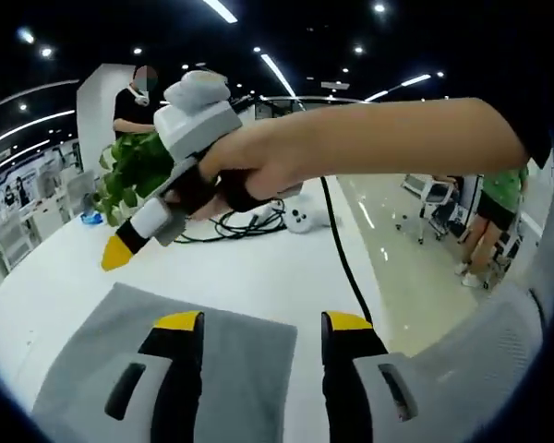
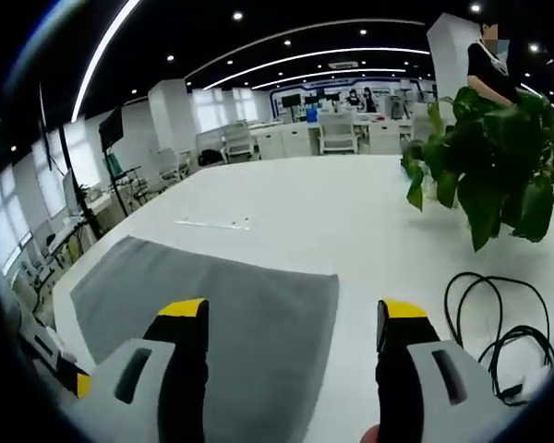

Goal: Fold the towel on the table until its edges align and the towel forms a compact rectangular stack.

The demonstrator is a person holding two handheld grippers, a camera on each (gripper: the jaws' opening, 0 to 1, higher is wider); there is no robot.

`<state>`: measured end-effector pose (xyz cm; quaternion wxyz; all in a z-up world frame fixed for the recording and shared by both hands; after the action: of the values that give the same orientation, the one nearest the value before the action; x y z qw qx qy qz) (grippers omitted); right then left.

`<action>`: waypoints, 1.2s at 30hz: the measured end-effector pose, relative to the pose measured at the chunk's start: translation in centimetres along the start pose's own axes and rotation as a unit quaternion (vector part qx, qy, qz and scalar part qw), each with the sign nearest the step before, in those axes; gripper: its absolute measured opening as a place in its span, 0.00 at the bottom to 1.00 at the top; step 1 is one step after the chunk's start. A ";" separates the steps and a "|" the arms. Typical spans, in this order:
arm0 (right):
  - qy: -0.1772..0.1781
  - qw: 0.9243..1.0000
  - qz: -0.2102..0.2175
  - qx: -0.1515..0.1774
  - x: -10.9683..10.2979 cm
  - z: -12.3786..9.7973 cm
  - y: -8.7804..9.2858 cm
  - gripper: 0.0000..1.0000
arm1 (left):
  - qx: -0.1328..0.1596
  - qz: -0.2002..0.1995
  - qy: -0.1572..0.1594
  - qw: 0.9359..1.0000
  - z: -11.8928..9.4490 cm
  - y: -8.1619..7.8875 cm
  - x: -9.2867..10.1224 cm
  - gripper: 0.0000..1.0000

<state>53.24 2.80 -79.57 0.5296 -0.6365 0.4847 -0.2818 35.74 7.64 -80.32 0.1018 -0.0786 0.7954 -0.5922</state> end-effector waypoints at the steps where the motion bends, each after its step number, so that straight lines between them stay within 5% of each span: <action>1: -0.001 1.000 0.001 -0.001 0.0 0.2 0.1 0.74 | -0.010 0.004 0.003 1.000 0.3 0.7 0.1 0.50; 5: -0.007 1.000 -0.001 -0.011 -0.1 1.4 1.2 0.72 | -0.061 0.043 0.005 0.997 1.1 3.8 -0.2 0.41; 19: -0.020 0.999 0.009 -0.027 0.2 4.8 3.4 0.67 | -0.062 0.019 0.062 0.996 4.5 6.5 2.4 0.30; 36: -0.013 0.999 -0.006 -0.036 1.6 7.3 5.7 0.57 | -0.045 -0.041 0.057 0.997 7.2 7.8 3.3 0.27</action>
<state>58.35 4.48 -87.30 0.5108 -0.6617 0.4837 -0.2595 34.37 2.44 -89.96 0.0288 -0.0817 0.8219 -0.5629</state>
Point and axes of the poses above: the point that each gripper's makers call its tool centre point, and the gripper's own axes: z roughly forward along the fingers, x roughly to its right, y roughly out of its underside, the point moved 2 cm from there along -z, roughly backward along the fingers, and after that the axes turned 14 degrees about x, right-handed, at the moved point
